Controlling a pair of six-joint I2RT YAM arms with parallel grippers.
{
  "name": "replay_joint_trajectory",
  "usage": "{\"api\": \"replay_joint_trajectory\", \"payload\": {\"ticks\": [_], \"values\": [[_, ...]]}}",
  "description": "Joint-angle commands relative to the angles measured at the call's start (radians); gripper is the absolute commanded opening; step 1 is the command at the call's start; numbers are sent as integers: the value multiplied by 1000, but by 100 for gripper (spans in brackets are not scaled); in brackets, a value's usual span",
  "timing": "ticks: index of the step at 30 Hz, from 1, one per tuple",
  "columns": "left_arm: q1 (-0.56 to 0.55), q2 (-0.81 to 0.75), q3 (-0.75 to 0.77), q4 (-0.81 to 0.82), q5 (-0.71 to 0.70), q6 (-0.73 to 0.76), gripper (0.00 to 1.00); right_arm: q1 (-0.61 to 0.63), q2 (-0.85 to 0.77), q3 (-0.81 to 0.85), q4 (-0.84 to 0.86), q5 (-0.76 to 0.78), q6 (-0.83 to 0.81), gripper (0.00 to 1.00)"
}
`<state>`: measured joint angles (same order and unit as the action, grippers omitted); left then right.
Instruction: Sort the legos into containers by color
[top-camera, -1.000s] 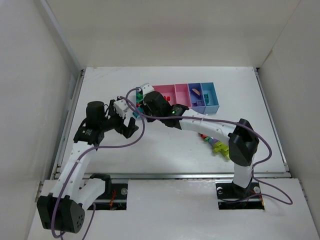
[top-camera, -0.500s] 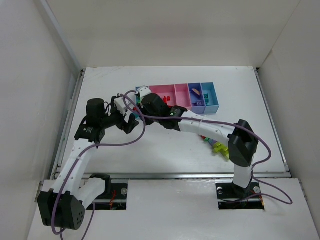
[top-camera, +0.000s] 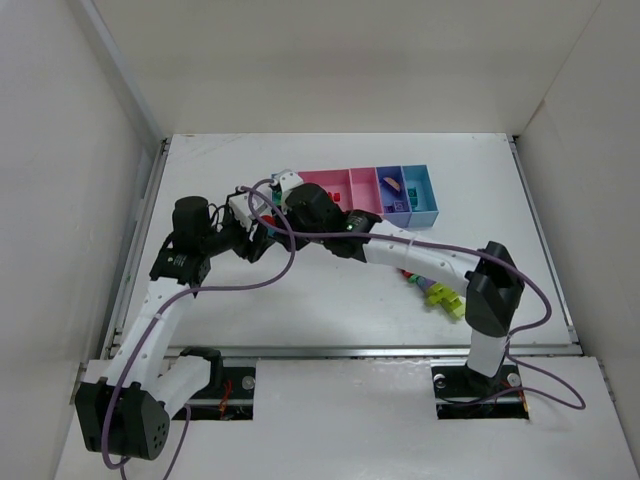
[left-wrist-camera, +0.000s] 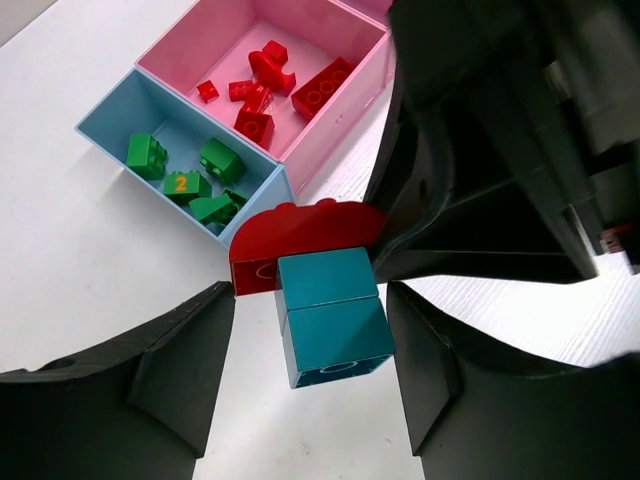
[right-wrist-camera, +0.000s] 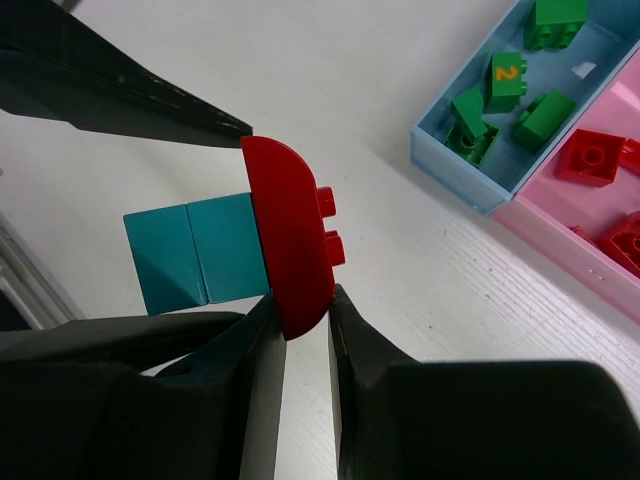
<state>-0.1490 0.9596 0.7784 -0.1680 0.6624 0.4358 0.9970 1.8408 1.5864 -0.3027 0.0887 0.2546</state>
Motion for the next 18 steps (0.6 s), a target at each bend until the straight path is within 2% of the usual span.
{"api": "replay_joint_trajectory", "payload": {"ticks": [1, 2, 5, 7, 10, 11, 15, 18], "values": [[3, 1, -10, -18, 15, 0, 58, 25, -84, -2, 96, -37, -3, 0], [3, 1, -10, -18, 16, 0, 58, 25, -84, -2, 96, -47, -3, 0], [3, 1, -19, -18, 16, 0, 49, 25, -84, -11, 106, -56, -3, 0], [3, 1, -19, -5, 16, -9, 39, 34, -84, -11, 116, -66, -3, 0], [3, 1, -19, 4, 16, -35, 30, 43, -84, -11, 116, -75, -12, 0], [3, 1, -19, 13, 16, -51, 21, 43, -84, -11, 116, -75, -12, 0], [3, 1, -19, 22, -18, -77, 0, 43, -84, -11, 125, -50, -12, 0], [3, -8, -19, 9, -30, -75, 0, 43, -66, 9, 65, 75, -12, 0]]}}
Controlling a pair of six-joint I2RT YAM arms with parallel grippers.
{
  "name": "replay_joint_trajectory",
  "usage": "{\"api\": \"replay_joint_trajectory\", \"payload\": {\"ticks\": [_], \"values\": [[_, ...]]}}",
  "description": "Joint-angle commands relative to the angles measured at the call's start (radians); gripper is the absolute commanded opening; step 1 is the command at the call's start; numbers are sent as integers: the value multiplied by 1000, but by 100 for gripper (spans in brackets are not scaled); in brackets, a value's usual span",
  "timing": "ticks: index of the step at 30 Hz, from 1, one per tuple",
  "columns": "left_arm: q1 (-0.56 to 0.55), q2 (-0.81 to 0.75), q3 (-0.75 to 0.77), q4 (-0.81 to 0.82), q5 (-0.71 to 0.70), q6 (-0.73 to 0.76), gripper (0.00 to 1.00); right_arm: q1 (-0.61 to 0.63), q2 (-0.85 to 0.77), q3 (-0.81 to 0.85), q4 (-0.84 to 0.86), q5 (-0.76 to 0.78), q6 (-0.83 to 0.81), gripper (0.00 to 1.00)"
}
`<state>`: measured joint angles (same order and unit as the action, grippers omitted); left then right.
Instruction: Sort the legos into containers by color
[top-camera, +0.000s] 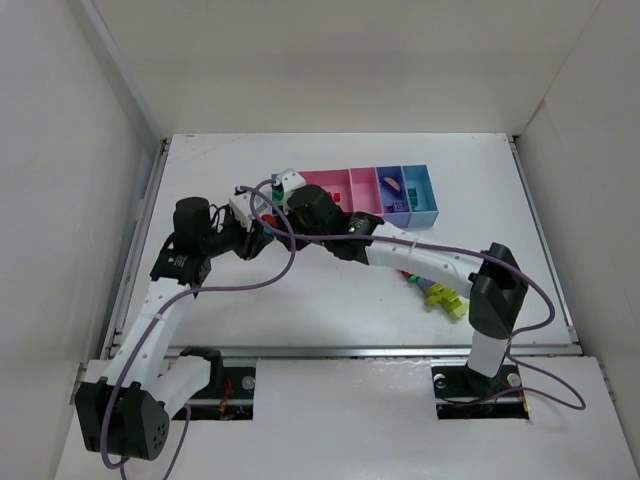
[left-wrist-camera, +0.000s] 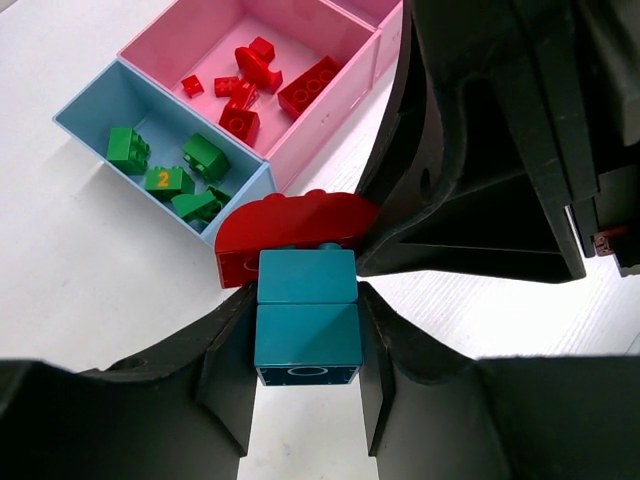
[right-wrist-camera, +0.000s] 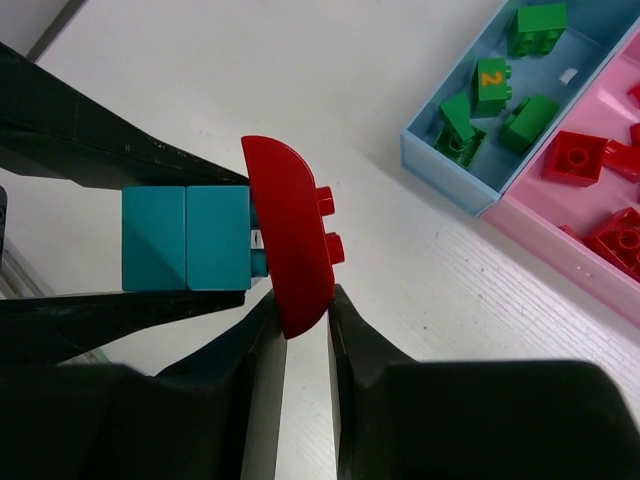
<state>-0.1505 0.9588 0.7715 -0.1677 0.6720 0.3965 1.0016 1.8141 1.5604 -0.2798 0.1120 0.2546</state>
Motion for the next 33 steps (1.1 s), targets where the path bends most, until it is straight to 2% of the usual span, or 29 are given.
{"api": "replay_joint_trajectory", "payload": {"ticks": [1, 4, 5, 9, 16, 17, 18, 21, 24, 25, 27, 28, 29, 32, 33], "values": [[5, -8, -12, 8, -51, -36, 0, 22, -29, 47, 12, 70, -2, 0], [5, -26, -12, -21, -51, -18, 0, -98, -10, 61, -53, 29, 96, 0], [5, -26, -12, -21, -51, -18, 0, -174, -10, 49, -53, -24, 129, 0], [5, -58, -44, -10, -51, -39, 0, -296, 17, 4, 27, -61, 215, 0], [5, -68, -44, -10, -32, -48, 0, -348, 234, 194, -82, -49, 206, 0], [5, -68, -44, -10, -23, -48, 0, -348, 269, 219, -91, -49, 206, 4], [5, -68, -44, -10, -11, -48, 0, -362, 280, 219, -91, -58, 206, 17], [5, -68, -44, -10, 27, -27, 0, -389, 309, 230, -81, -98, 206, 40], [5, -68, -44, -10, 60, -4, 0, -402, 300, 230, -71, -129, 177, 48], [5, -68, -35, -10, 83, 17, 0, -402, 300, 230, -71, -129, 164, 56], [5, -77, -35, -10, 109, 44, 0, -411, 281, 230, -59, -199, 129, 67], [5, -77, -35, -1, 133, 59, 0, -420, 281, 230, -59, -242, 76, 76], [5, -77, -26, -1, 146, 89, 0, -429, 272, 230, -59, -343, 43, 80], [5, -77, -5, 8, 198, 171, 0, -429, 193, 187, -50, -477, -79, 95], [5, -77, -5, 8, 211, 200, 0, -440, 162, 156, -9, -595, -104, 100]]}}
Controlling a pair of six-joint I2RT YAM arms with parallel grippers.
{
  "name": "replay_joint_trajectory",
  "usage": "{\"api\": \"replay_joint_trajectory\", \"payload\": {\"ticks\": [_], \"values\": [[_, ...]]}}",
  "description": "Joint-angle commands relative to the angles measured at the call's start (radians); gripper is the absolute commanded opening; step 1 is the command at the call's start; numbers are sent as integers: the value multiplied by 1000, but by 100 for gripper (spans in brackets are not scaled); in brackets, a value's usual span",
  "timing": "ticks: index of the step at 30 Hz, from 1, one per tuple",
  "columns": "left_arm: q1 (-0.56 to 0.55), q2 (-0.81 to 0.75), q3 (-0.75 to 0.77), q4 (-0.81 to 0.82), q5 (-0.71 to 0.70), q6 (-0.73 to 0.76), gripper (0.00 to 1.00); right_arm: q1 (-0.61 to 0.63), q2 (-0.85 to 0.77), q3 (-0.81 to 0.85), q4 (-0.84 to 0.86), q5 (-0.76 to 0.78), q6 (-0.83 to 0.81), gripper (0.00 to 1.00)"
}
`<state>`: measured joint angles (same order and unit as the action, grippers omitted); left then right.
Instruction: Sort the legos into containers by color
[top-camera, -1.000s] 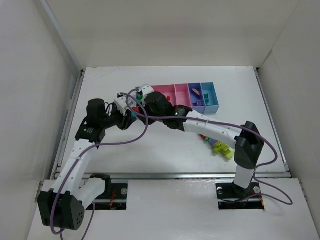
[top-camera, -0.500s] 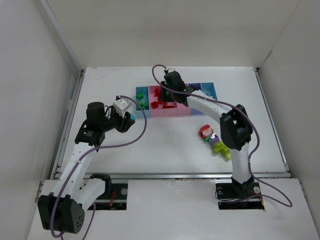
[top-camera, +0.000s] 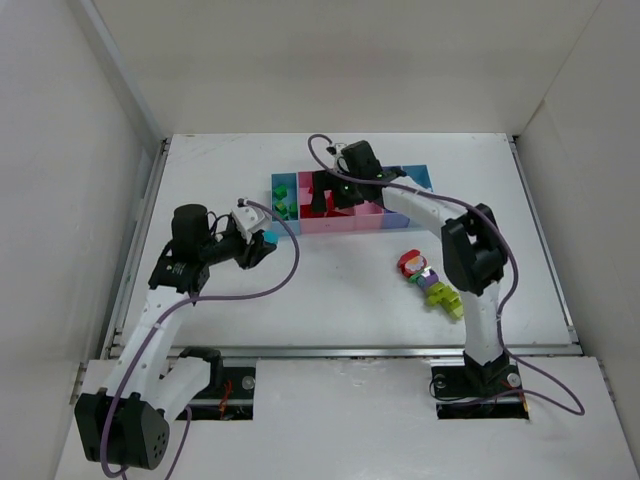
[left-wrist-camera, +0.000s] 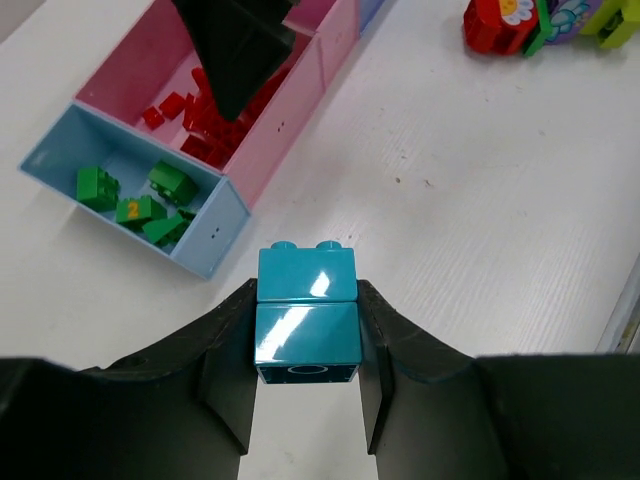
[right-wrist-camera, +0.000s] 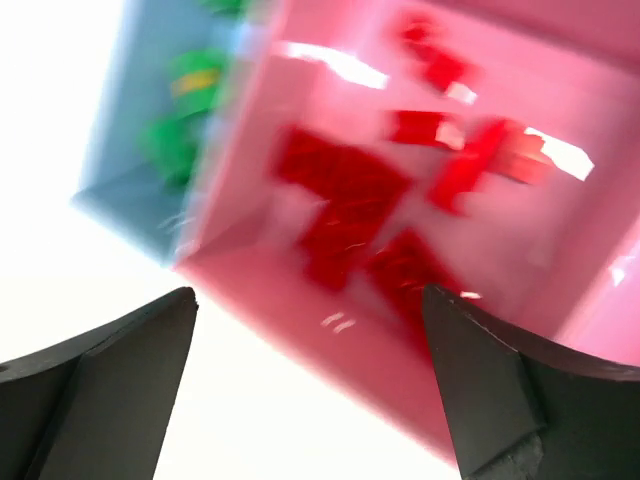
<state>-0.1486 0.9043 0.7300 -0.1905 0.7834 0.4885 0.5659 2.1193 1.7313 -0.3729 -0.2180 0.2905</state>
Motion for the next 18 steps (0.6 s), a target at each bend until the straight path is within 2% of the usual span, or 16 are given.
{"api": "replay_joint_trajectory", "payload": {"ticks": [1, 3, 4, 6, 7, 12, 18], "values": [[3, -33, 46, 43, 112, 161, 0, -4, -206, -79, 109, -340, -158, 100], [14, -44, 55, 71, 151, 205, 0, -18, -254, -128, 159, -501, -171, 100], [14, -44, 55, 88, 161, 214, 0, -18, -268, -142, 201, -653, -171, 100], [14, -44, 55, 135, 197, 240, 0, -5, -268, -133, 213, -786, -162, 100], [14, -44, 55, 135, 212, 258, 0, 20, -268, -119, 213, -905, -162, 100], [14, -25, 101, 114, 296, 361, 0, 71, -179, 8, 213, -1041, -127, 100], [14, -44, 101, 114, 323, 389, 0, 98, -93, 132, 213, -1095, -79, 100]]}}
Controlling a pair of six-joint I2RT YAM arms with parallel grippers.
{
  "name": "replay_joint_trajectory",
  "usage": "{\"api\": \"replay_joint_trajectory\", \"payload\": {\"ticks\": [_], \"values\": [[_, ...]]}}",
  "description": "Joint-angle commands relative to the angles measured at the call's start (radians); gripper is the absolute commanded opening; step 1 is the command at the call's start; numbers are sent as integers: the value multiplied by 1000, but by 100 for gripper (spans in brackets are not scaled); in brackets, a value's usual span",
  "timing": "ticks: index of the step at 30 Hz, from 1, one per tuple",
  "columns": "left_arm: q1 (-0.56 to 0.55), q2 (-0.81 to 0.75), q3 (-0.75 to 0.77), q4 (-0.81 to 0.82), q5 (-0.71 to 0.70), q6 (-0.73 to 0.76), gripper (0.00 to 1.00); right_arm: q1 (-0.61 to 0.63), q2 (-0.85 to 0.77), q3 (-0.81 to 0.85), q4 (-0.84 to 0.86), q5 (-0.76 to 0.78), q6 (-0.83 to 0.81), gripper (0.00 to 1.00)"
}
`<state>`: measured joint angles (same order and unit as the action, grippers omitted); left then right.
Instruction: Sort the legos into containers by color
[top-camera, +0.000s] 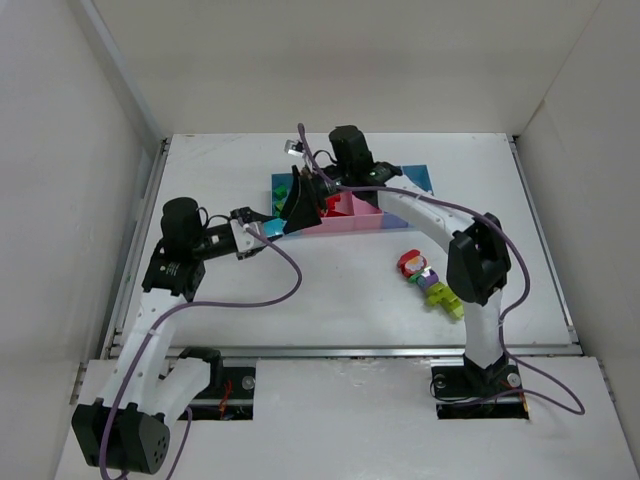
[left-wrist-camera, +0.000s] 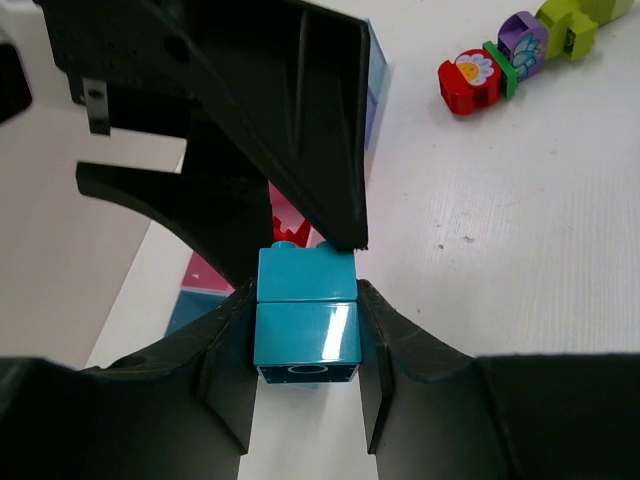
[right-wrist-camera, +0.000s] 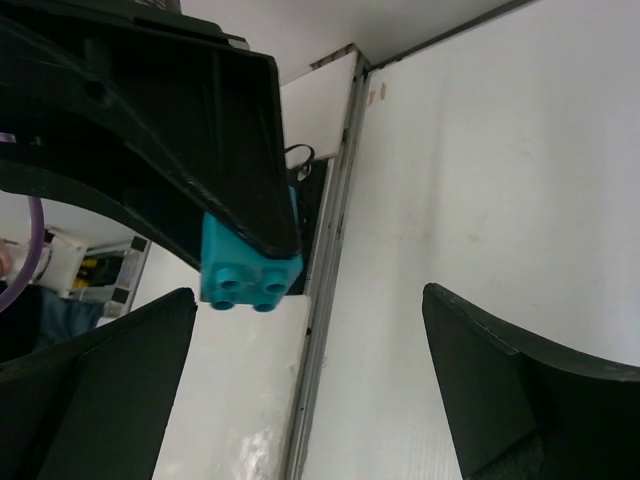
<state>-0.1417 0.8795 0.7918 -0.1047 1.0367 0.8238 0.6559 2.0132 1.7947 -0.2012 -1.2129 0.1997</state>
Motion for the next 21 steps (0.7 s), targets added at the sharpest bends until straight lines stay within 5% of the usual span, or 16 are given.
{"api": "replay_joint_trajectory", "payload": {"ticks": [1, 12, 18, 21], "values": [[7, -28, 31, 28, 69, 54, 0, 8, 24, 69, 42, -111, 23, 100], [7, -47, 9, 17, 48, 63, 0, 31, 45, 112, 51, -157, 50, 97], [7, -47, 9, 17, 26, 63, 0, 51, 56, 140, 51, -148, 79, 80], [7, -47, 9, 8, 16, 63, 0, 62, 76, 153, 51, -148, 90, 61]]}}
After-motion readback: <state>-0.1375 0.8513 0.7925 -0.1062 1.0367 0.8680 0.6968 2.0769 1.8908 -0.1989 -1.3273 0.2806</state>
